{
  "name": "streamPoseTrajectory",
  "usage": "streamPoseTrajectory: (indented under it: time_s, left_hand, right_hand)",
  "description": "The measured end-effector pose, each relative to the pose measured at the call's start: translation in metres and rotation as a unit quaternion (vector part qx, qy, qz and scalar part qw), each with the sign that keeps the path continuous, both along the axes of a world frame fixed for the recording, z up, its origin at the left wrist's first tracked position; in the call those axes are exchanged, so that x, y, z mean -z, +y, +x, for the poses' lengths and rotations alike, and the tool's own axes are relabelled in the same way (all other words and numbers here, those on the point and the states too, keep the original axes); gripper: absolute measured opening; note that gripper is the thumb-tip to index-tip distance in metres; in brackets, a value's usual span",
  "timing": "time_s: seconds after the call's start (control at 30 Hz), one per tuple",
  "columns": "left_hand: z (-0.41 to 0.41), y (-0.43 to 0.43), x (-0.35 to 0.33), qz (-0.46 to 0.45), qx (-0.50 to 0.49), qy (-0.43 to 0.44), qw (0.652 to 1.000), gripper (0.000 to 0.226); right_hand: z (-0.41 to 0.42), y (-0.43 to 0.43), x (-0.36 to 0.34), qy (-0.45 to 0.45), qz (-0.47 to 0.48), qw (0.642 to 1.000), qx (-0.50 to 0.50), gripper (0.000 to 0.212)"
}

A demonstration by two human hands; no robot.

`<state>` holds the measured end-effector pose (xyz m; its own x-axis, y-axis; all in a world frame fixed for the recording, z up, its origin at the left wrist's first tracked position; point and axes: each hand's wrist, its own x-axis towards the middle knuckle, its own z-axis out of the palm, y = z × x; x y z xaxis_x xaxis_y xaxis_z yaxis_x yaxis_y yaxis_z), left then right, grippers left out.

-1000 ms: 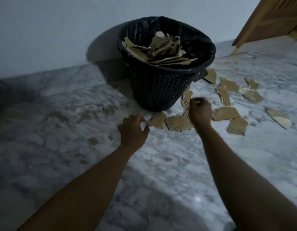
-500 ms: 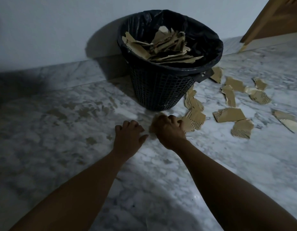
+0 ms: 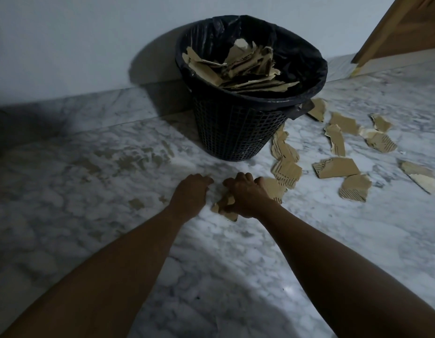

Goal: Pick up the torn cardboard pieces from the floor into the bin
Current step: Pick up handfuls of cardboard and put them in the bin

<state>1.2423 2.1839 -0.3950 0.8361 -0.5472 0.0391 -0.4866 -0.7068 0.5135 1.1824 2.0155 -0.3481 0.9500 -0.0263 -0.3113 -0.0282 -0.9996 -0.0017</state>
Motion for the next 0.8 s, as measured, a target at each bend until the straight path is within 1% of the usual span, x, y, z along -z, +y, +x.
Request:
streamPoseTrajectory:
  time_s: [0.07, 0.17, 0.23, 0.27, 0.3, 0.33, 0.37, 0.4, 0.43, 0.47, 0.53, 0.6, 0.63, 0.67, 0.77, 0.8]
  left_hand:
    - [-0.005, 0.001, 0.003, 0.042, 0.008, -0.039, 0.998, 0.037]
    - [-0.009, 0.002, 0.0, 0.031, -0.016, -0.047, 0.998, 0.022]
    - [-0.008, 0.002, -0.004, 0.028, -0.029, -0.031, 0.999, 0.016]
    - [-0.007, 0.001, -0.005, 0.027, -0.034, -0.023, 0.999, 0.016]
    - [-0.007, 0.0, -0.007, 0.026, -0.04, -0.011, 0.999, 0.017]
    - [-0.007, -0.002, -0.009, 0.018, -0.047, 0.005, 0.999, 0.018]
    - [-0.008, -0.005, -0.011, 0.001, -0.055, 0.028, 0.998, 0.016]
    - [-0.008, -0.01, -0.014, -0.024, -0.061, 0.059, 0.996, 0.016]
    - [-0.009, -0.017, -0.017, -0.054, -0.066, 0.09, 0.992, 0.018]
    - [-0.011, -0.026, -0.021, -0.079, -0.065, 0.118, 0.988, 0.024]
    - [-0.018, -0.049, -0.028, -0.101, -0.058, 0.153, 0.981, 0.032]
    - [-0.027, -0.075, -0.035, -0.101, -0.042, 0.139, 0.984, 0.029]
    - [-0.031, -0.088, -0.038, -0.096, -0.031, 0.126, 0.987, 0.026]
    - [-0.035, -0.101, -0.04, -0.088, -0.019, 0.12, 0.989, 0.024]
    - [-0.043, -0.131, -0.041, -0.035, 0.023, 0.108, 0.993, 0.025]
    - [-0.044, -0.138, -0.039, -0.012, 0.028, 0.09, 0.995, 0.024]
  right_hand:
    - [0.0, 0.001, -0.002, 0.0, 0.002, 1.0, 0.006, 0.072]
    - [-0.004, 0.004, -0.008, 0.012, 0.015, 1.0, 0.002, 0.054]
    - [-0.007, 0.004, -0.015, 0.04, 0.061, 0.996, 0.057, 0.05]
    - [-0.008, 0.001, -0.018, 0.046, 0.102, 0.989, 0.101, 0.047]
    - [-0.012, -0.003, -0.024, 0.045, 0.163, 0.975, 0.146, 0.042]
    - [-0.015, -0.01, -0.03, 0.038, 0.244, 0.95, 0.189, 0.035]
    - [-0.021, -0.019, -0.037, 0.013, 0.339, 0.914, 0.225, 0.029]
    - [-0.027, -0.028, -0.044, -0.021, 0.421, 0.868, 0.262, 0.023]
    - [-0.033, -0.038, -0.051, -0.061, 0.474, 0.826, 0.3, 0.021]
    - [-0.037, -0.051, -0.054, -0.105, 0.503, 0.784, 0.349, 0.022]
    - [-0.042, -0.08, -0.05, -0.171, 0.514, 0.717, 0.439, 0.021]
    - [-0.047, -0.106, -0.043, -0.199, 0.527, 0.675, 0.477, 0.018]
    - [-0.05, -0.116, -0.042, -0.198, 0.532, 0.667, 0.484, 0.017]
    - [-0.053, -0.124, -0.041, -0.192, 0.53, 0.666, 0.489, 0.019]
    - [-0.056, -0.139, -0.039, -0.183, 0.506, 0.693, 0.48, 0.022]
    - [-0.053, -0.14, -0.039, -0.183, 0.502, 0.701, 0.473, 0.022]
